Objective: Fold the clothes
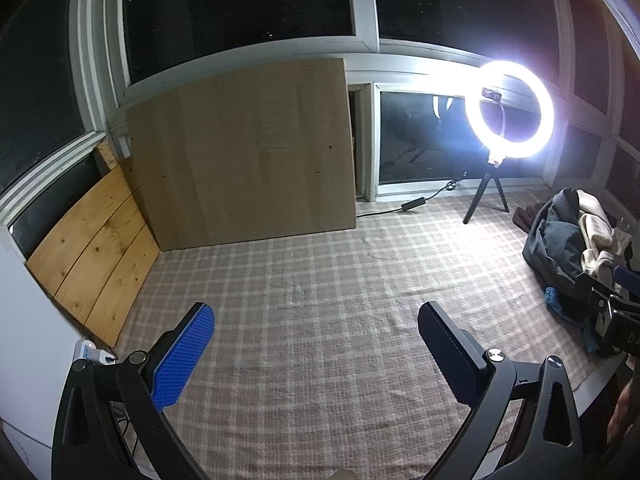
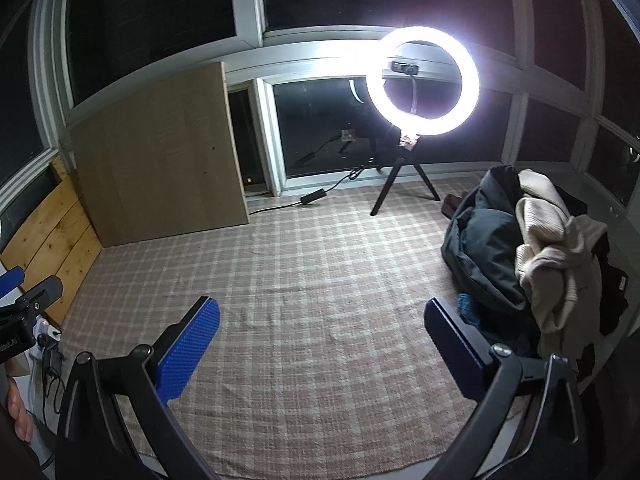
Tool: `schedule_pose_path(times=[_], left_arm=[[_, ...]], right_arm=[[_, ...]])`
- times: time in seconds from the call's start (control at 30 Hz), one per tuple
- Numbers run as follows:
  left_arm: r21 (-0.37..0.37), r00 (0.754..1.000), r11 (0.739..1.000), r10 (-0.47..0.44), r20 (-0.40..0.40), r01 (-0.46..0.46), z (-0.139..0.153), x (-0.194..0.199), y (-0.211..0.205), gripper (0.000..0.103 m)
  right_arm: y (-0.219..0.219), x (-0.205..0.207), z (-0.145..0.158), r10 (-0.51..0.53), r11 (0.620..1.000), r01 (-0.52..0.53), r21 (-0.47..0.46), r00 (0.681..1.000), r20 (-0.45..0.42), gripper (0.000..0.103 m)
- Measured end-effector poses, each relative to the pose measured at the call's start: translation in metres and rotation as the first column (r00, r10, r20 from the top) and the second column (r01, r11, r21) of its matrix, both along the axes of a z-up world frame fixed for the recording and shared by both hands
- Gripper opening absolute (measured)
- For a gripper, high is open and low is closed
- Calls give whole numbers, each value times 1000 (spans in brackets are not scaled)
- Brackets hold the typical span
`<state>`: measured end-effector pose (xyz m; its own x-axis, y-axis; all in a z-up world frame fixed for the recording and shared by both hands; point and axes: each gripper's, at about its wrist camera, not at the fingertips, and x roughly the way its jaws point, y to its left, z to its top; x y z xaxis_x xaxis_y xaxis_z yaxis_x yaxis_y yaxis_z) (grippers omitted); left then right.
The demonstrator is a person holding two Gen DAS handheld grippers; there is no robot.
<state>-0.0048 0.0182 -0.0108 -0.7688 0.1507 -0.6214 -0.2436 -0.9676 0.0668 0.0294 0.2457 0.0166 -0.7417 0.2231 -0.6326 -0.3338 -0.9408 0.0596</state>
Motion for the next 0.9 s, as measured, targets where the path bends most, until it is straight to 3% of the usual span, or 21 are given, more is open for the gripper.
schedule_pose_path(times=[0.6,0.9], left_arm=[[0,990,990,-144,-11,144,2,-9,27,102],[-1,972,972,-233,-15,233,4,-6,43,102]], right_arm=[[5,30,6,-144,988,145,53,989,-9,103],[6,46,7,-189,981,190,39,982,-28,103]])
